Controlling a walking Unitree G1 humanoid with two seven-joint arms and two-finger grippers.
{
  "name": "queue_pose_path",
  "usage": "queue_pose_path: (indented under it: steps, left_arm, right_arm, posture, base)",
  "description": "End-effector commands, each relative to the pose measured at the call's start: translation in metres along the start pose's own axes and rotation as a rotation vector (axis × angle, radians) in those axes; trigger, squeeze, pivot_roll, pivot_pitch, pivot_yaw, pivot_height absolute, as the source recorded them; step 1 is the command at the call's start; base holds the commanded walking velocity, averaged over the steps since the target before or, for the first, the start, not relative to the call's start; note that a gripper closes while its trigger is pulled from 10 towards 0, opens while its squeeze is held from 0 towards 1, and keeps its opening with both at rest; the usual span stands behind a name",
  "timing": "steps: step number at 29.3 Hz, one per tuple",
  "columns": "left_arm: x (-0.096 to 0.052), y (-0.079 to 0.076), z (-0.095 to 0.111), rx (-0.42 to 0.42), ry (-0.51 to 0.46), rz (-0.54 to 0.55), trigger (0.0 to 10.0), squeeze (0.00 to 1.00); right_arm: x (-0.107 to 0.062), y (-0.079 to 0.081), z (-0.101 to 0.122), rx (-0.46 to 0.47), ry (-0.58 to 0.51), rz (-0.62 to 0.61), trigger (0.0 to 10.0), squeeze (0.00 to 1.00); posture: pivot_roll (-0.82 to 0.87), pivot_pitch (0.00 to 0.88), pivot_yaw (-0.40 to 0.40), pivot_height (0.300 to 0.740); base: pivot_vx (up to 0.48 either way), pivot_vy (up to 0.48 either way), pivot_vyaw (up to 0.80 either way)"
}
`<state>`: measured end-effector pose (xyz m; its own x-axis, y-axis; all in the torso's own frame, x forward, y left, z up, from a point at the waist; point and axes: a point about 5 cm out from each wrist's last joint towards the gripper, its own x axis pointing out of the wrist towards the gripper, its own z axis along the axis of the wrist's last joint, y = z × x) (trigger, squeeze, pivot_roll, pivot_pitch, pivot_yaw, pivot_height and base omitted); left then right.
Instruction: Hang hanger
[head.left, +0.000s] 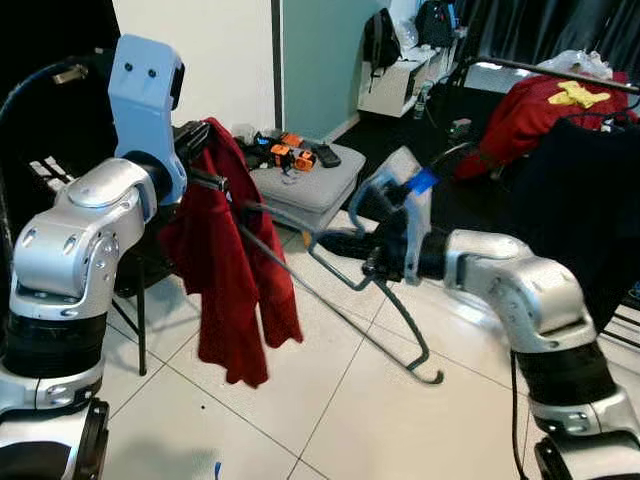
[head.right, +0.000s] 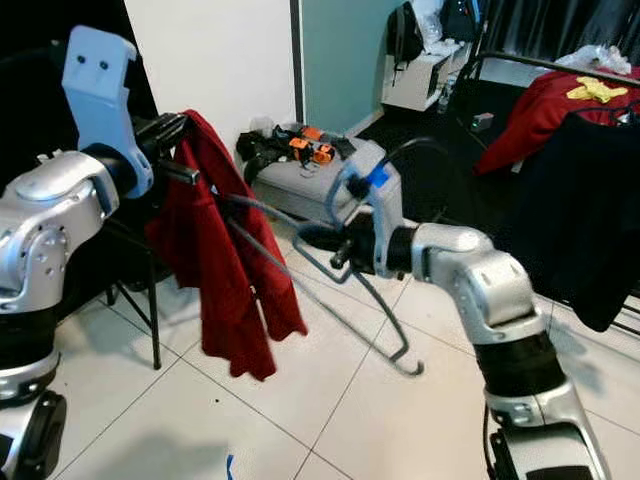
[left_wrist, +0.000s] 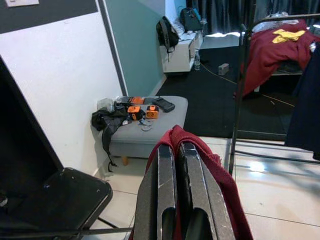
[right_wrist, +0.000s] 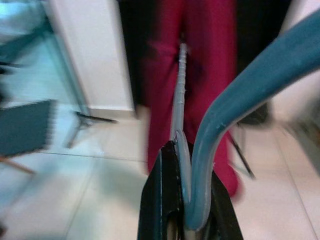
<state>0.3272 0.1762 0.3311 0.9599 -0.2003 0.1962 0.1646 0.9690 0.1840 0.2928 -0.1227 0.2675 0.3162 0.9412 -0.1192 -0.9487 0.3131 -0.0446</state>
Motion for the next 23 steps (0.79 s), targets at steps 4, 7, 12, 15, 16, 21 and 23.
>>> queue_pose_path:
  steps: [4,7,12,15,16,21,23]
  left_arm:
    - [-0.001,0.0,0.005,0.031,-0.029,0.009,10.0,0.0]
    - [-0.001,-0.001,0.006,0.03,-0.036,0.004,10.0,0.0]
    - [0.0,-0.001,0.007,0.029,-0.038,0.002,10.0,0.0]
    - [-0.001,-0.001,0.007,0.034,-0.039,-0.001,10.0,0.0]
    - [-0.001,-0.001,0.007,0.037,-0.038,0.0,10.0,0.0]
    - [-0.002,0.0,0.006,0.044,-0.034,0.004,10.0,0.0]
    - [-0.002,0.001,0.005,0.046,-0.033,0.005,10.0,0.0]
  right_arm:
    - [-0.009,0.017,0.001,-0.02,-0.008,0.158,10.0,0.0]
    - [-0.012,0.022,0.0,-0.024,-0.007,0.187,10.0,0.0]
    - [-0.013,0.02,0.001,-0.024,-0.011,0.172,10.0,0.0]
    - [-0.017,0.011,0.0,-0.025,0.004,0.11,10.0,0.0]
    - [-0.021,0.007,-0.001,-0.027,0.016,0.086,10.0,0.0]
    - [-0.033,0.001,0.001,-0.032,0.023,0.044,10.0,0.0]
    - [-0.044,-0.004,0.003,-0.042,0.027,0.015,10.0,0.0]
  posture:
    - [-0.09,0.0,-0.004,0.74]
    - [-0.09,0.0,0.001,0.74]
    - [-0.09,0.0,0.002,0.74]
    - [-0.09,0.0,0.002,0.74]
    - [-0.09,0.0,0.002,0.74]
    - [-0.09,0.0,0.002,0.74]
    - [-0.09,0.0,0.003,0.74]
  base:
    - [0.0,0.0,0.0]
    - [0.0,0.0,0.0]
    - [0.0,0.0,0.0]
    - [0.0,0.0,0.0]
    - [0.0,0.0,0.0]
    - [0.0,0.0,0.0]
    - [0.0,0.0,0.0]
